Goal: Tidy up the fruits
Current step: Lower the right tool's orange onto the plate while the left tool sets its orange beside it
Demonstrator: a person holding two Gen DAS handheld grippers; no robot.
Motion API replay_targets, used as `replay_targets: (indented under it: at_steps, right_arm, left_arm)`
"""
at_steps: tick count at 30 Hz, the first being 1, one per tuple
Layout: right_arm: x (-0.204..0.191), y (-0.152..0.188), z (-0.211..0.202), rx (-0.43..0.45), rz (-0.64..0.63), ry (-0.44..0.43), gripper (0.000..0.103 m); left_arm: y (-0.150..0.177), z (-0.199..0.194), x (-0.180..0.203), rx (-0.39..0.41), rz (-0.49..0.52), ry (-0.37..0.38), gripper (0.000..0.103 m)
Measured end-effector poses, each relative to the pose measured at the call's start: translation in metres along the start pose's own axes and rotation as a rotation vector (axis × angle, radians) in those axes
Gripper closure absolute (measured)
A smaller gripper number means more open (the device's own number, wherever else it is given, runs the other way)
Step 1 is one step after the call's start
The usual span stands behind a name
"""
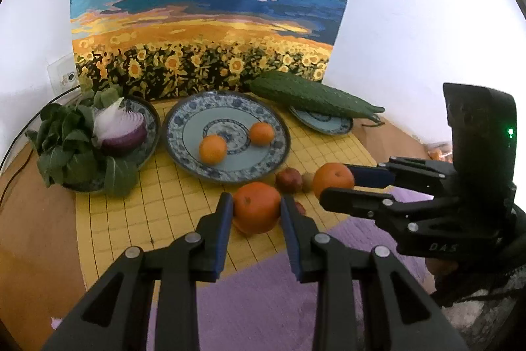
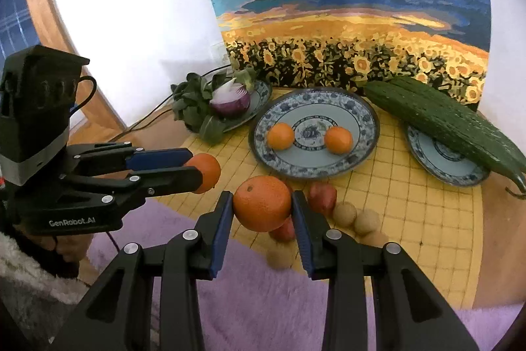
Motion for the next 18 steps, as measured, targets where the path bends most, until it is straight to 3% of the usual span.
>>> replay_targets:
  at_steps: [9,18]
  right_arm:
    - [0.043,-0.039,0.045,-0.056,0.163,-0.035,0.066]
    - [0.052,-0.045,0.086,-0.138,0.163,-0.053,0.066]
  left_arm:
    - [-0.022,0.051,-0.022,-0.065,-0.033,0.044,0.072]
    - [-0.026,0.083,-0.033,-0.123,-0.054,0.056,0.072]
Point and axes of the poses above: each gripper's, at about its wrist camera, not at the fingertips, and z roughly the way its jaws point, x to its right, y to its underside, the point moved 2 cm from there along z, roughly the way its jaws point, and after that the axes turned 15 degrees about z, right-handed, at the moved point
